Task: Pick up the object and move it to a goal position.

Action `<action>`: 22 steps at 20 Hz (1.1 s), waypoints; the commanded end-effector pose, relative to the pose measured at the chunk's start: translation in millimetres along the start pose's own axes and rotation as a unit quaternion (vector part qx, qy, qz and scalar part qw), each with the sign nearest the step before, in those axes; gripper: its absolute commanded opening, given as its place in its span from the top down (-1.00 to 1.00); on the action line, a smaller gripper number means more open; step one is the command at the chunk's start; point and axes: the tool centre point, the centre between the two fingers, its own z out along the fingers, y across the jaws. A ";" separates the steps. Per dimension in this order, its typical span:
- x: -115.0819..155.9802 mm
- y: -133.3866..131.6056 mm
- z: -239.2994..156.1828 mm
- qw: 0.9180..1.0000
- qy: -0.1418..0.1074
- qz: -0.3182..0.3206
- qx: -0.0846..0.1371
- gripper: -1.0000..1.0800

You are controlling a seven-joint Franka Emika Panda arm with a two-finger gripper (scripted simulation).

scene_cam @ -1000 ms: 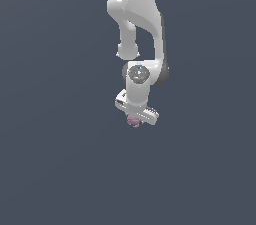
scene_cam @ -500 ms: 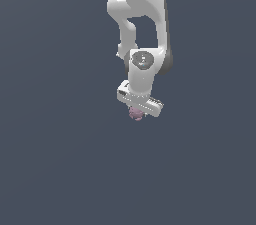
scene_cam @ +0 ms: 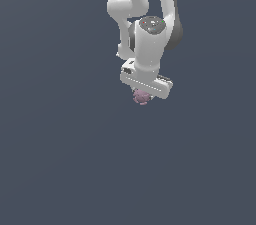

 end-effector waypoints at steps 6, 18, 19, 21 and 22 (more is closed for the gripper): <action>-31.0 -2.2 -80.8 1.000 0.001 0.000 -0.001 1.00; -78.7 -7.9 -209.7 1.000 0.001 0.000 -0.001 1.00; -82.4 -8.5 -219.9 1.000 0.001 0.000 -0.001 1.00; -89.6 -9.7 -240.1 1.000 0.001 0.000 -0.001 1.00; -92.8 -10.4 -249.5 1.000 0.001 0.000 -0.001 1.00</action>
